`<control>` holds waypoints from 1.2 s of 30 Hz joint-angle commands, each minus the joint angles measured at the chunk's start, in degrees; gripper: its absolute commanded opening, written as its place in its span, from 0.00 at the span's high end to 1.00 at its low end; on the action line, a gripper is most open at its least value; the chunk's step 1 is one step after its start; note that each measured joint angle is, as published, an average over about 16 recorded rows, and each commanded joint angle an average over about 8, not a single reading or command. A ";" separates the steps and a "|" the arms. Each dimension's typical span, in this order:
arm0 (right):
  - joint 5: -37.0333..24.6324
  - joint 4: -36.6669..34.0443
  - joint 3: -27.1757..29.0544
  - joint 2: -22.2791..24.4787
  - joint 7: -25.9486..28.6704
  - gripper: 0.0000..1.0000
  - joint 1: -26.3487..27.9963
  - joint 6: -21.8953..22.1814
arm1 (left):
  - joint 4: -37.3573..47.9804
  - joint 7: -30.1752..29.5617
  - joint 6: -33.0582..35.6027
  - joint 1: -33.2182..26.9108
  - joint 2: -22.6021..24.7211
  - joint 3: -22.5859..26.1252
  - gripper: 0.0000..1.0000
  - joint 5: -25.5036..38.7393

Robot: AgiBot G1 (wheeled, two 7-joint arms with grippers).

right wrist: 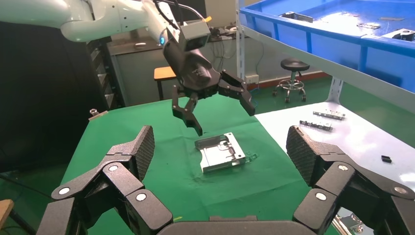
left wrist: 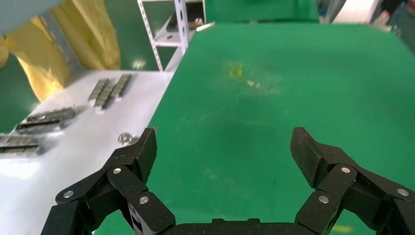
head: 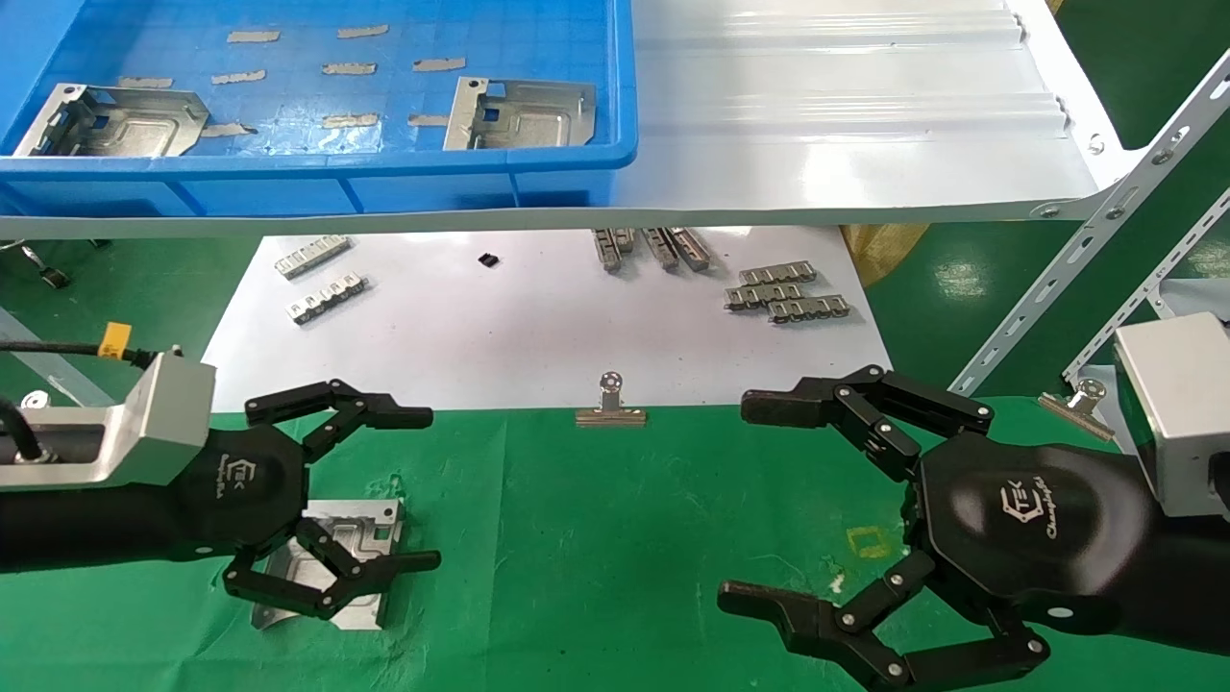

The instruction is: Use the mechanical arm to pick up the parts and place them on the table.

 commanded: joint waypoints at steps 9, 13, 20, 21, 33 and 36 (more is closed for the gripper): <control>0.00 0.00 0.00 0.00 0.00 0.00 0.00 0.00 | -8.59 -6.40 -1.00 6.29 -1.32 -7.17 0.00 -2.87; 0.00 0.00 0.00 0.00 0.00 0.00 0.00 0.00 | -12.03 -8.97 -1.40 8.82 -1.85 -10.05 0.00 -4.03; 0.00 0.00 0.00 0.00 0.00 0.00 0.00 0.00 | -18.02 -13.44 -2.10 13.21 -2.77 -15.06 0.00 -6.03; 0.00 0.00 0.00 0.00 0.00 0.00 0.00 0.00 | -18.89 -14.09 -2.21 13.85 -2.90 -15.79 0.00 -6.32; 0.01 -0.01 0.00 0.00 0.00 0.00 -0.01 0.01 | -26.49 -19.47 -3.05 19.41 -4.07 -22.15 0.00 -8.91; 0.01 -0.02 0.00 0.00 -0.01 0.00 -0.01 0.01 | -26.94 -19.64 -3.12 19.76 -4.17 -22.55 0.00 -9.13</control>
